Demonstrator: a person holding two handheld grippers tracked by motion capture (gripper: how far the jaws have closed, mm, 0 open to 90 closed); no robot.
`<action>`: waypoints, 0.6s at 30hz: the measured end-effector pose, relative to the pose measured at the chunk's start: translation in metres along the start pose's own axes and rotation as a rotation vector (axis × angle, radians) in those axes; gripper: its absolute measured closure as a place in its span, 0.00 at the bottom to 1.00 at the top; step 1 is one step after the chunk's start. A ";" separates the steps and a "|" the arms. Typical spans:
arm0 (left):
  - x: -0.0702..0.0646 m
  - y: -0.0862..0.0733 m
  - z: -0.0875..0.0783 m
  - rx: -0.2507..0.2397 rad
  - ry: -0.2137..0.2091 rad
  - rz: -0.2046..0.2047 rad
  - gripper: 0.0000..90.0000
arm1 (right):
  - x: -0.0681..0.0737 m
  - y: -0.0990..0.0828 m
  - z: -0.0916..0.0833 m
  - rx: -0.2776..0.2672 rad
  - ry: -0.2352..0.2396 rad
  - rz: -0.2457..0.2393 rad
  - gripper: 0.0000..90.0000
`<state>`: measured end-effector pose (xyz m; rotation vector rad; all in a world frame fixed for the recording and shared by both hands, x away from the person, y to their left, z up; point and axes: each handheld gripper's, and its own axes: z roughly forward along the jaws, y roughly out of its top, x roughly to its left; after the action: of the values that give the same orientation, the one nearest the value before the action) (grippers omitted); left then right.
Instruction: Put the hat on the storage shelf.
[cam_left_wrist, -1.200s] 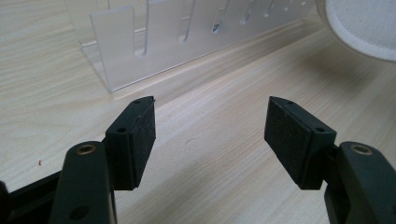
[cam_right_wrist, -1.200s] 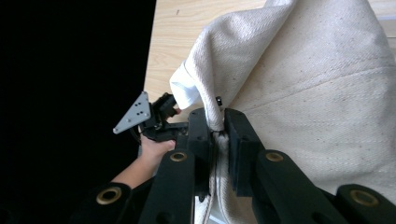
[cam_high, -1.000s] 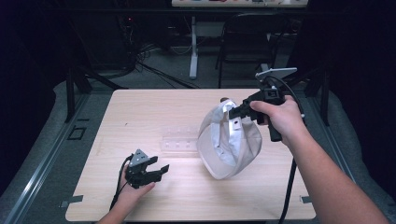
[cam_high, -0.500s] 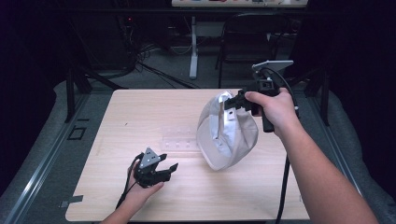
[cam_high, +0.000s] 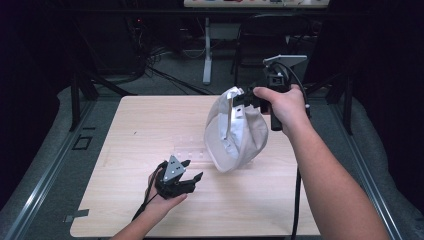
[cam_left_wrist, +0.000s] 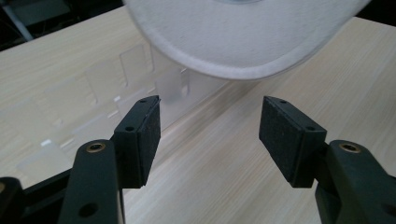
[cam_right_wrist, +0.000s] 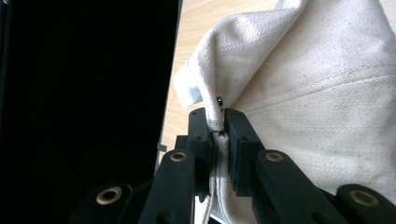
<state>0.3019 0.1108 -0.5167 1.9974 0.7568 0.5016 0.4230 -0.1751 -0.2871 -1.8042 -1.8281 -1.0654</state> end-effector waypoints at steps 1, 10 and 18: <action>-0.002 0.002 0.001 -0.002 -0.001 0.006 0.43 | 0.001 0.001 0.001 0.000 -0.001 0.001 0.91; -0.016 0.020 0.017 0.000 -0.007 0.020 0.44 | 0.007 0.010 0.009 -0.011 -0.012 0.009 0.91; -0.029 0.038 0.035 0.005 0.008 0.044 0.44 | 0.012 0.018 0.016 -0.029 -0.012 0.017 0.91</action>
<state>0.3140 0.0540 -0.5030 2.0220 0.7207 0.5337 0.4423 -0.1569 -0.2840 -1.8434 -1.8105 -1.0826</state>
